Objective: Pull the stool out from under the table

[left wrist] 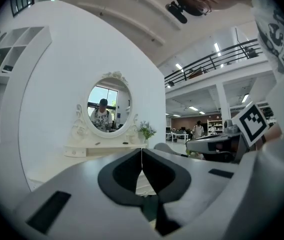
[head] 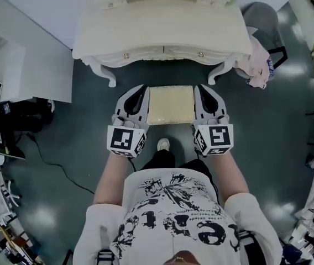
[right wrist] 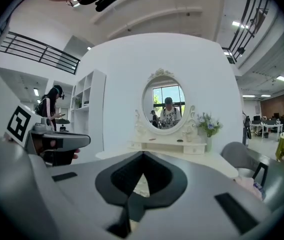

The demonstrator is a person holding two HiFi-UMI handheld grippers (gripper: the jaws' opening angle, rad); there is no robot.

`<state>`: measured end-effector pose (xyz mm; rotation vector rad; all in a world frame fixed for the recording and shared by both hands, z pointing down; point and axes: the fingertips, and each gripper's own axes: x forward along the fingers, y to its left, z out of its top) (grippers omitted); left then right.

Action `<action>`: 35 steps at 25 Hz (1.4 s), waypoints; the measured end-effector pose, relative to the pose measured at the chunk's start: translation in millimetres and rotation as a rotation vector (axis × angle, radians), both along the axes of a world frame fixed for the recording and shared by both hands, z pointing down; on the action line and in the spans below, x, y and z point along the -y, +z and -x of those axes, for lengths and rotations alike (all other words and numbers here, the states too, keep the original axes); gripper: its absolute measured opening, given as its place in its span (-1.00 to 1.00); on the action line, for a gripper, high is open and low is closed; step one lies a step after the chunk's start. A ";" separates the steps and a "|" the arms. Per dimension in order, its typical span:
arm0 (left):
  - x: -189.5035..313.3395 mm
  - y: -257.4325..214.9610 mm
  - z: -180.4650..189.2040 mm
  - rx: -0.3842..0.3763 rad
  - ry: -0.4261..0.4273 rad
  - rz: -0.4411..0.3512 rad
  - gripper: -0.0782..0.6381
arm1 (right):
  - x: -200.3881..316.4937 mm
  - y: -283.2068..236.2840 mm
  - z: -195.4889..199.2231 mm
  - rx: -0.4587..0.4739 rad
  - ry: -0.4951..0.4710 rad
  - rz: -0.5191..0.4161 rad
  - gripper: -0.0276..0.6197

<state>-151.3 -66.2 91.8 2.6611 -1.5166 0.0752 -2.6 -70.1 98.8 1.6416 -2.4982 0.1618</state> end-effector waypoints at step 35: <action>-13.2 -93.1 42.0 0.041 -0.026 -0.105 -0.73 | -15.3 -84.6 19.8 0.023 0.051 -0.134 -0.87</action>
